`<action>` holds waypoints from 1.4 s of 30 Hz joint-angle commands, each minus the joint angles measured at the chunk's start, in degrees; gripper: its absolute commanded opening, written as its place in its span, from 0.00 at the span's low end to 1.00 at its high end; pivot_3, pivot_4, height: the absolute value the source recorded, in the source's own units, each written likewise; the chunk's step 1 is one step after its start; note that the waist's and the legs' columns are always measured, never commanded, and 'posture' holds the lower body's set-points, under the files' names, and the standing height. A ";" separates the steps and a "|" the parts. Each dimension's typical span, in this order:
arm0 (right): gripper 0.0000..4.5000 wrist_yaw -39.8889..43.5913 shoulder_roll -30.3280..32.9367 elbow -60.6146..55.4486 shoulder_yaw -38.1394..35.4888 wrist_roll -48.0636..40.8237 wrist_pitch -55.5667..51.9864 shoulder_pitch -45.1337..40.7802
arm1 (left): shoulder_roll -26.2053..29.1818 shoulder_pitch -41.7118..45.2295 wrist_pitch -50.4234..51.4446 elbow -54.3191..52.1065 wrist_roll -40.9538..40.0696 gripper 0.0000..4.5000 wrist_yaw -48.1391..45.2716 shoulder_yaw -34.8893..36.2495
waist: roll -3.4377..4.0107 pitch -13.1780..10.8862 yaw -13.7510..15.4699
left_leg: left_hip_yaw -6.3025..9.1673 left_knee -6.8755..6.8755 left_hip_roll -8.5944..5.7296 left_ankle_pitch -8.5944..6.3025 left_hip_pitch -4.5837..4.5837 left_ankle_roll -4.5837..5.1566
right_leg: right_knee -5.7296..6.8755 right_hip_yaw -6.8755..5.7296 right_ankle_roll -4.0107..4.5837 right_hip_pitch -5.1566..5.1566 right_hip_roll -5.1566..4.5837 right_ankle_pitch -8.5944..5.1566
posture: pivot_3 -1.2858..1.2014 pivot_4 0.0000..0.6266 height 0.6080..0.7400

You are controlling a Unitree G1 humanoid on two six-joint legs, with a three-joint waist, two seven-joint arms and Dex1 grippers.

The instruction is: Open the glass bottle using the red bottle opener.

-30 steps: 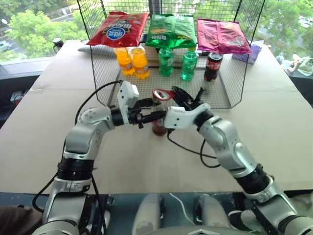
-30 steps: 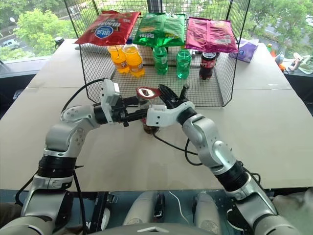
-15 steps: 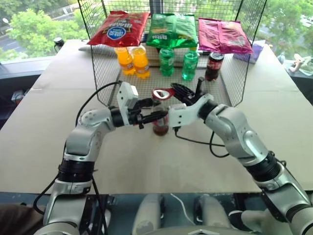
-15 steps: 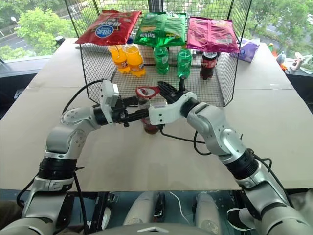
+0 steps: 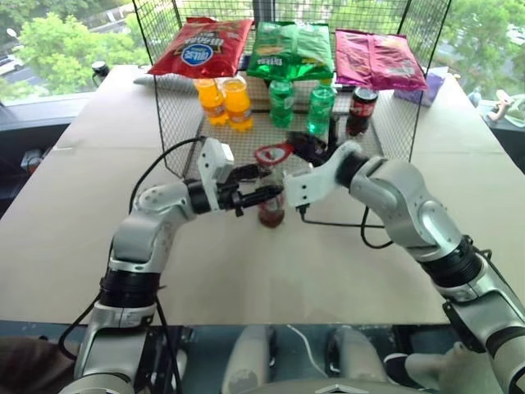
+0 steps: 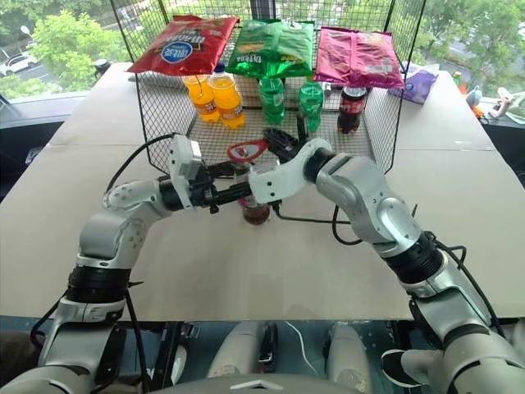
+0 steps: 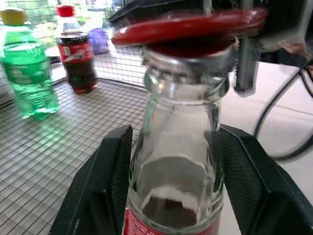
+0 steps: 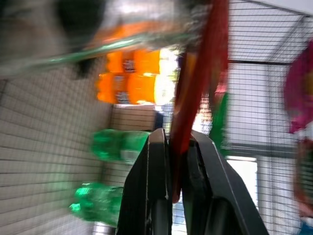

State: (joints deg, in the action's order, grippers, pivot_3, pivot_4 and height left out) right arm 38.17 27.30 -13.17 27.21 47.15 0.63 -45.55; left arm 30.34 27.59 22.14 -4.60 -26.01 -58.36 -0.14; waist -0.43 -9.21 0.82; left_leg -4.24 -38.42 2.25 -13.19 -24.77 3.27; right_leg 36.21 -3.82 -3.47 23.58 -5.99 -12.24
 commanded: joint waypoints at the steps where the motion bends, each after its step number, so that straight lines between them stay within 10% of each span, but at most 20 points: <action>1: 0.00 3.69 1.24 1.10 1.28 0.99 1.20 0.48 | 0.12 -0.86 0.79 -0.64 0.17 0.47 -0.30 -1.39 | 0.04 -0.01 -0.25 | -0.02 0.02 0.00 0.00 0.00 0.00 | -0.02 0.00 0.00 0.01 0.02 0.00 | 0.52 0.24 1.00; 18: 0.00 5.02 -10.16 -5.05 -6.72 -6.64 -13.61 -0.50 | 0.79 -1.03 1.94 -2.13 -0.74 0.47 -0.11 -0.92 | 0.07 -0.11 -0.85 | -0.07 0.19 -0.01 0.16 -0.10 -0.26 | -0.18 0.01 0.04 0.04 0.14 0.04 | 0.52 0.24 1.00; 32: 0.00 19.25 -20.61 -33.30 -25.98 -33.40 -86.14 16.10 | 1.19 -2.92 1.22 -4.16 -2.05 0.47 -0.12 0.83 | 0.10 -0.13 -0.20 | 0.01 0.26 0.01 0.04 -0.15 -0.09 | -0.27 -0.03 0.24 0.05 0.17 0.15 | 0.52 0.24 1.00; 42: 0.00 10.83 -16.37 -17.44 -23.41 -46.19 -88.06 27.27 | 1.49 -5.05 -3.45 -2.52 -0.99 0.47 -1.17 0.52 | 0.12 -0.13 -0.70 | -0.01 0.26 0.07 -0.15 -0.10 -0.27 | -0.28 -0.03 0.22 0.13 0.04 0.14 | 0.52 0.24 1.00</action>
State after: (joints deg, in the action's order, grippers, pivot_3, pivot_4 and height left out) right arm 50.65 9.90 -34.04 4.12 2.99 -88.11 -18.68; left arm 31.30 23.93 18.65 -7.87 -28.14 -58.82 1.75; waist -0.31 -9.34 0.12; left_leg -4.24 -38.16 2.30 -13.33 -24.88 3.01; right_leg 35.93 -3.85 -3.23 23.71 -5.96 -12.08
